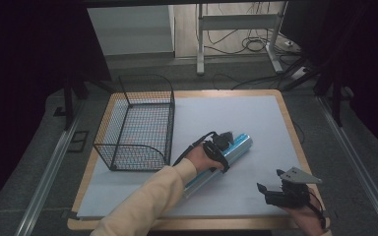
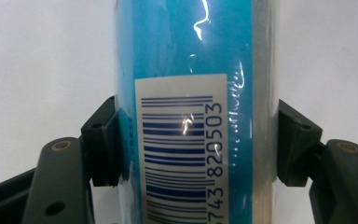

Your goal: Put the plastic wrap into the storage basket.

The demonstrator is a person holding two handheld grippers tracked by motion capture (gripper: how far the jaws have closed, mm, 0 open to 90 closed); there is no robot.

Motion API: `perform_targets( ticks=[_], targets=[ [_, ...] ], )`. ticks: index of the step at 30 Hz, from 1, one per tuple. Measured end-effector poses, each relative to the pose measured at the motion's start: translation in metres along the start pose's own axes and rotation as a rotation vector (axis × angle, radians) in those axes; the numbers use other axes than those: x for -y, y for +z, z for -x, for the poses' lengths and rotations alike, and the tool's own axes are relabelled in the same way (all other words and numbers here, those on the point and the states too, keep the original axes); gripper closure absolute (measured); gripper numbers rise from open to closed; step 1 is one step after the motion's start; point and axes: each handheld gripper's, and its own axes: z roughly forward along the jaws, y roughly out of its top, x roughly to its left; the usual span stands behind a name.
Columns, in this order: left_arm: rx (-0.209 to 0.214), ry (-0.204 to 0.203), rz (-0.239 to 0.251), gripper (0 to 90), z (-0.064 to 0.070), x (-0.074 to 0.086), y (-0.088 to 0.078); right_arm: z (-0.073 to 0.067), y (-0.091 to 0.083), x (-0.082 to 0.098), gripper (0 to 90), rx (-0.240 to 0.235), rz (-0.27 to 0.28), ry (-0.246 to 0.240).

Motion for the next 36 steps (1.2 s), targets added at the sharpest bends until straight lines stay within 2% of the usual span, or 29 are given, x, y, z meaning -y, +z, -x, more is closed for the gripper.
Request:
perform_targets(
  ticks=[6, 15, 36],
  targets=[
    [-0.007, 0.016, 0.026, 31.8, 0.001, -0.001, -0.015, -0.001, 0.0, 0.0, 15.0, -0.001, 0.001, -0.002],
    [0.011, 0.021, 0.067, 31.8, 0.0, 0.002, -0.029, 0.0, -0.001, 0.0, 15.0, 0.005, 0.005, 0.002],
    [-0.013, 0.045, 0.09, 31.8, -0.003, 0.009, -0.045, 0.0, -0.001, 0.0, 15.0, 0.011, 0.007, 0.002]
  ],
)
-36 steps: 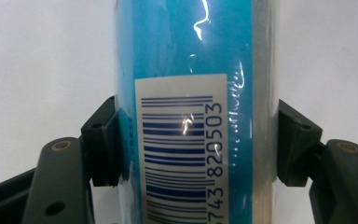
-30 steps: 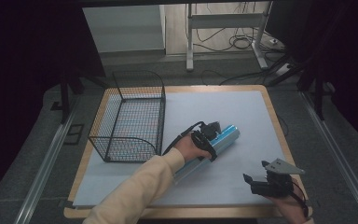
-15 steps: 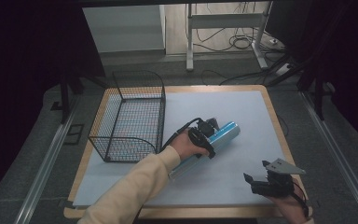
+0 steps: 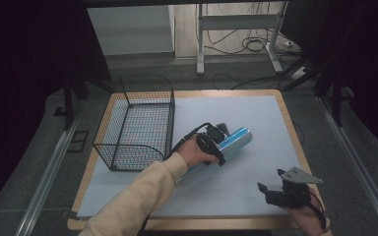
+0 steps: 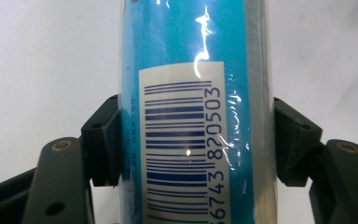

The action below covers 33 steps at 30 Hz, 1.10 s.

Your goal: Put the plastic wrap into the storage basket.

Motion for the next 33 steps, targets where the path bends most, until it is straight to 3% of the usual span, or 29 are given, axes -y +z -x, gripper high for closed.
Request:
perform_targets(
  ticks=[14, 33],
  targets=[
    [-0.01, 0.013, 0.043, 31.8, 0.0, -0.002, -0.022, 0.001, 0.0, 0.0, 15.1, 0.008, 0.003, 0.0],
    [-0.036, -0.015, 0.095, 31.8, -0.011, -0.01, -0.047, 0.001, -0.001, 0.0, 15.2, 0.013, -0.003, 0.003]
  ],
)
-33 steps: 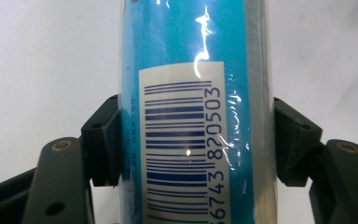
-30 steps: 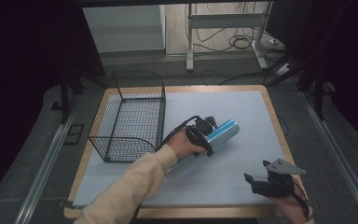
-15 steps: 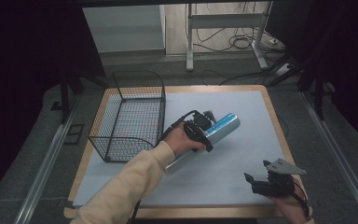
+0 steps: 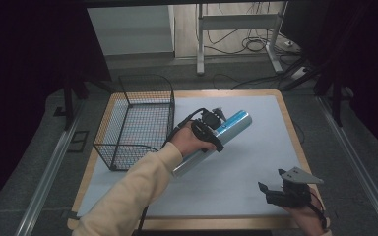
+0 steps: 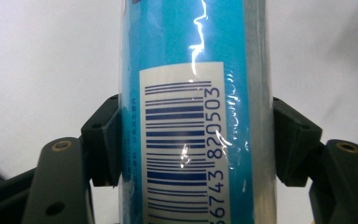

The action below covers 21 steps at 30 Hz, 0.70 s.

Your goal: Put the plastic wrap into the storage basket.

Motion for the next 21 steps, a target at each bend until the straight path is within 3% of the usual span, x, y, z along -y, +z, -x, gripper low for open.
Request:
perform_targets(
  ticks=[11, 21],
  targets=[
    [-0.009, 0.006, 0.023, 31.8, -0.005, -0.01, -0.015, 0.0, 0.0, 0.0, 15.2, 0.0, -0.002, -0.002],
    [-0.037, -0.011, 0.039, 31.8, -0.019, -0.017, -0.029, 0.001, -0.001, 0.0, 15.6, 0.009, 0.015, -0.001]
  ],
)
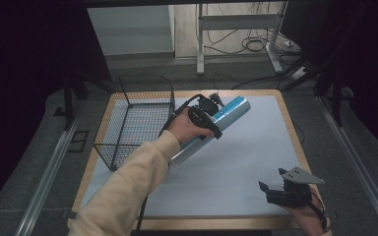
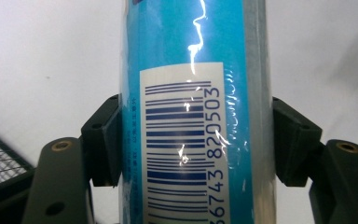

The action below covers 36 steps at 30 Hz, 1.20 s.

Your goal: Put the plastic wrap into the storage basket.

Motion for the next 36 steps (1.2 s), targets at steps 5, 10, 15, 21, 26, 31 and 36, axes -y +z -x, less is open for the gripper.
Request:
perform_targets(
  ticks=[5, 10, 15, 21, 26, 31, 36],
  targets=[
    [-0.004, -0.007, 0.007, 31.8, -0.005, -0.003, -0.006, 0.0, 0.0, 0.0, 15.6, -0.001, -0.001, 0.001],
    [-0.016, -0.007, 0.015, 31.8, -0.008, -0.007, -0.014, 0.0, 0.001, 0.0, 15.6, -0.003, -0.003, -0.001],
    [-0.039, -0.009, 0.028, 31.8, -0.01, -0.014, -0.023, 0.0, 0.001, 0.0, 15.6, 0.0, -0.002, 0.002],
    [-0.054, -0.011, 0.039, 31.8, -0.015, -0.016, -0.03, 0.001, 0.0, 0.0, 15.6, -0.001, 0.002, 0.004],
    [-0.063, -0.02, 0.055, 31.8, -0.021, -0.016, -0.036, 0.002, 0.0, 0.0, 15.7, 0.004, 0.003, 0.011],
    [-0.086, -0.02, 0.052, 31.8, -0.031, -0.015, -0.043, 0.001, 0.0, 0.0, 15.7, 0.001, 0.007, 0.007],
    [-0.115, -0.026, 0.066, 31.8, -0.039, -0.014, -0.049, 0.001, 0.0, 0.0, 15.7, 0.002, 0.011, 0.008]
  ],
)
